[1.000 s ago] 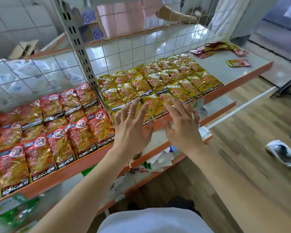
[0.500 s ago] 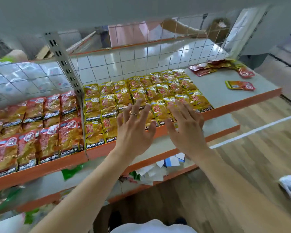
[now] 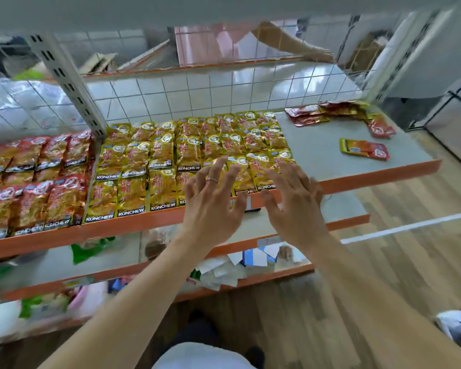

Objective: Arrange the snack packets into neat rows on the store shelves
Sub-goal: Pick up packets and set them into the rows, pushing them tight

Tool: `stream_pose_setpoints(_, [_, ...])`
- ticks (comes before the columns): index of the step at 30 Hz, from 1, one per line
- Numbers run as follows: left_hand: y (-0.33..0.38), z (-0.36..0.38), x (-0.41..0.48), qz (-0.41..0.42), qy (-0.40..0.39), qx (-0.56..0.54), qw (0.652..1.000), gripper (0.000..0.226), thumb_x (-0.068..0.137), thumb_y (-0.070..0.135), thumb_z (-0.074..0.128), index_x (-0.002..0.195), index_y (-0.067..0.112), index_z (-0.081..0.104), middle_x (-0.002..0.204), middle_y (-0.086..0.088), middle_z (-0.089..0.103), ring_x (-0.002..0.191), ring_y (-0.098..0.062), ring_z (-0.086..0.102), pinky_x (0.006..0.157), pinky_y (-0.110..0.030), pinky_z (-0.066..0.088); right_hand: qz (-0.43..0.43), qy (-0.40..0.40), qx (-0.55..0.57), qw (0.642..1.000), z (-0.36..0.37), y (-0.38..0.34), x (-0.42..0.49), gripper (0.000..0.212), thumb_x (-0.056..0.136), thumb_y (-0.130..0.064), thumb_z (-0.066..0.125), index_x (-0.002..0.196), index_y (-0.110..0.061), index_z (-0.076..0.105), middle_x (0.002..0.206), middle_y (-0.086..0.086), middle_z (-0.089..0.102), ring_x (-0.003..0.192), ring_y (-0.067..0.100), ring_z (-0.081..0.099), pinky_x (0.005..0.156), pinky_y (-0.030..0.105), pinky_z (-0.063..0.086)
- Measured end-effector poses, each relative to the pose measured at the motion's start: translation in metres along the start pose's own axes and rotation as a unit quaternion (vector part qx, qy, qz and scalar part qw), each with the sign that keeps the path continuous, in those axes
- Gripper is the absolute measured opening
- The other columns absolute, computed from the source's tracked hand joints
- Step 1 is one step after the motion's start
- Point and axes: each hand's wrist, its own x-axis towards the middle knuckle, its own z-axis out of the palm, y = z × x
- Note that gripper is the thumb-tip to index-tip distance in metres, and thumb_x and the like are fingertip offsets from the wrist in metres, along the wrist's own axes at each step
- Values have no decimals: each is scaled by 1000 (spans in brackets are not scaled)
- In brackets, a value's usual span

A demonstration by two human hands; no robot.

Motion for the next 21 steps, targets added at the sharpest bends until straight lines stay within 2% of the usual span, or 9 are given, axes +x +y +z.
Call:
stream_pose_setpoints(4, [6,10,14,5,-2,-5,1000,58,93,53,38,143,25,48,157,-2,36,139,-28,34,107,-50,28,7,4,4,1000,2,13,15,59,92,-53,31,140,-27,53,156,0,40,148,23,28,116,53,16])
stream_pose_setpoints(9, [13,31,47,14,-26,-27,999,61,92,54,36,144,26,47,157,-2,37,139,-28,34,108,-52,28,37,-14,-19,999,-5,30,34,54,94,-49,39,143,-28,49,159,-1,35,150,20,22,118,52,12])
stream_pose_setpoints(21, [68,73,104,123,-51,-66,989,60,94,53,34,145,24,48,157,-4,38,140,-28,33,108,-52,28,136,6,-46,990,-30,95,57,58,93,-51,33,147,-31,44,161,-4,31,151,18,19,119,52,8])
